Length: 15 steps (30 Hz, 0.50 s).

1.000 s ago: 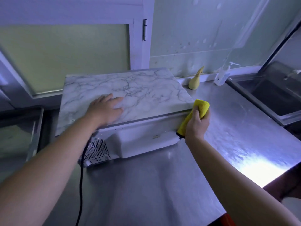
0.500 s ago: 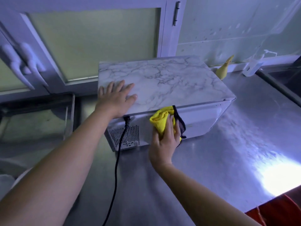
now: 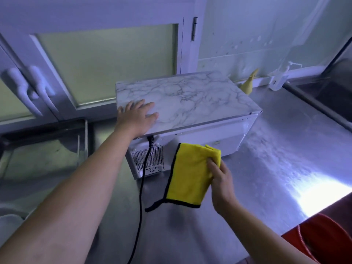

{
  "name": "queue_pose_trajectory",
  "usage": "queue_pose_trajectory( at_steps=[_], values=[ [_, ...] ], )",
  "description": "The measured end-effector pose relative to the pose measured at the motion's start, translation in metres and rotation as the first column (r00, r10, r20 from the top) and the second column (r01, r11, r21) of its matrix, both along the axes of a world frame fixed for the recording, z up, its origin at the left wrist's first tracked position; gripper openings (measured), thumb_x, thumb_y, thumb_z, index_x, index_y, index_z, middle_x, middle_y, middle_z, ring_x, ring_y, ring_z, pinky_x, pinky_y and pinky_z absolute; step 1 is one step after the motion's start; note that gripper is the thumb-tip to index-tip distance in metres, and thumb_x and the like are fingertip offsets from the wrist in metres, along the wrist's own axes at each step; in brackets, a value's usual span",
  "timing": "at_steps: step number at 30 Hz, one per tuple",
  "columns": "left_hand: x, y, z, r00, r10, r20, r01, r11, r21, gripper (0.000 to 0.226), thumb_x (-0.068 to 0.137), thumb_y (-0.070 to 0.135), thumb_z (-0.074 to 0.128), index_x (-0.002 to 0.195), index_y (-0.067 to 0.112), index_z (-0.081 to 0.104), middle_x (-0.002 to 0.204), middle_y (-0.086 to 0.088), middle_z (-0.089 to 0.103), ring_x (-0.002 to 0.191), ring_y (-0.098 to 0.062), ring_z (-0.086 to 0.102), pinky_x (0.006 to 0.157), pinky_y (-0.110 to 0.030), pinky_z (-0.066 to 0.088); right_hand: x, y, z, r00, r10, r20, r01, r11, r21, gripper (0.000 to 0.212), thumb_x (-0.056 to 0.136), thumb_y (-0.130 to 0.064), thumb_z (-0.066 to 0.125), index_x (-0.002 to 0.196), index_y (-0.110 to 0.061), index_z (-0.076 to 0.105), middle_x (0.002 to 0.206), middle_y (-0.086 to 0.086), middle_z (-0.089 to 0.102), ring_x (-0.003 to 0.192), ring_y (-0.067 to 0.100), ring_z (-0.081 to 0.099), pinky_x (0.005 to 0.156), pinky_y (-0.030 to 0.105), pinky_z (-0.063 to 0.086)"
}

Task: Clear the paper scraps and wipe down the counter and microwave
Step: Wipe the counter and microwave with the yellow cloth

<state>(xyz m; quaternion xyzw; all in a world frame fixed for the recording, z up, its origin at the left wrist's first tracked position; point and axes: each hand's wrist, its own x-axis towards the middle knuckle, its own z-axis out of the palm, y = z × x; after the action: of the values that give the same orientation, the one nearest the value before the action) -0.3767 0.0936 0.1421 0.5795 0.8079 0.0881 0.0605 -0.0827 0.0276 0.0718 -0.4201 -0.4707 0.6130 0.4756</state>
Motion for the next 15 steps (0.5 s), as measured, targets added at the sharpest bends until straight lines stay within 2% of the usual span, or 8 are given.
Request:
queue_pose_trajectory(
  at_steps=[2,4,7,9,11,13,15],
  values=[
    [0.001,-0.001,0.002,1.000,0.001,0.005,-0.001,1.000,0.018,0.058,0.095,0.066,0.029,0.150,0.047,0.027,0.165,0.009,0.016,0.151,-0.025,0.012,0.119,-0.056,0.006,0.037,0.006,-0.003,0.982,-0.185,-0.025,0.182,0.977,-0.108,0.030,0.091,-0.035,0.061,0.119,-0.034,0.071,0.119,0.000,0.073,0.116,0.024,0.066,0.098,0.048,0.053],
    [0.001,0.001,0.003,1.000,0.018,-0.002,-0.018,1.000,0.021,0.058,0.095,0.064,0.033,0.149,0.044,0.031,0.164,0.007,0.021,0.150,-0.026,0.016,0.118,-0.057,0.009,0.070,0.019,0.001,0.951,-0.309,-0.010,0.304,0.941,-0.150,0.023,0.098,-0.032,0.056,0.115,-0.036,0.071,0.115,0.000,0.074,0.113,0.029,0.066,0.097,0.053,0.052],
    [0.018,0.015,0.010,0.990,0.144,0.009,-0.144,0.989,-0.035,0.062,0.091,0.067,0.037,0.145,0.037,0.038,0.159,-0.003,0.032,0.145,-0.032,0.026,0.116,-0.059,0.016,0.111,0.050,0.010,0.885,-0.463,0.046,0.465,0.875,-0.133,0.025,0.100,-0.030,0.051,0.117,-0.039,0.067,0.119,0.002,0.070,0.112,0.029,0.064,0.097,0.051,0.051],
    [0.049,0.034,0.016,0.985,0.172,-0.019,-0.173,0.983,-0.059,0.068,0.090,0.071,0.032,0.146,0.033,0.036,0.156,-0.011,0.033,0.144,-0.034,0.024,0.116,-0.059,0.015,0.130,0.073,0.017,0.838,-0.542,0.070,0.546,0.830,-0.113,0.025,0.100,-0.029,0.047,0.119,-0.037,0.061,0.116,0.004,0.064,0.104,0.028,0.060,0.090,0.045,0.049],
    [0.090,0.057,0.019,0.998,0.061,-0.017,-0.061,0.998,-0.029,0.065,0.091,0.069,0.031,0.149,0.039,0.030,0.161,-0.007,0.024,0.149,-0.031,0.014,0.118,-0.057,0.006,0.142,0.096,0.021,0.806,-0.589,0.063,0.592,0.799,-0.102,0.020,0.102,-0.027,0.044,0.110,-0.037,0.059,0.103,0.003,0.058,0.094,0.023,0.054,0.080,0.038,0.046],
    [0.130,0.079,0.018,0.998,-0.070,0.007,0.070,0.998,-0.005,0.059,0.094,0.065,0.032,0.149,0.046,0.025,0.165,0.002,0.012,0.151,-0.026,0.006,0.119,-0.054,0.000,0.145,0.116,0.023,0.802,-0.593,0.067,0.596,0.802,-0.039,0.024,0.100,-0.026,0.043,0.118,-0.034,0.057,0.101,-0.001,0.056,0.094,0.022,0.053,0.077,0.034,0.045],
    [0.159,0.101,0.016,0.991,-0.134,0.022,0.135,0.990,-0.039,0.057,0.096,0.064,0.030,0.150,0.050,0.020,0.166,0.006,0.006,0.152,-0.024,0.002,0.119,-0.053,-0.001,0.136,0.134,0.028,0.825,-0.563,0.053,0.555,0.824,0.114,0.042,0.095,-0.027,0.044,0.136,-0.026,0.052,0.122,-0.004,0.061,0.112,0.019,0.056,0.095,0.033,0.046]
  ],
)
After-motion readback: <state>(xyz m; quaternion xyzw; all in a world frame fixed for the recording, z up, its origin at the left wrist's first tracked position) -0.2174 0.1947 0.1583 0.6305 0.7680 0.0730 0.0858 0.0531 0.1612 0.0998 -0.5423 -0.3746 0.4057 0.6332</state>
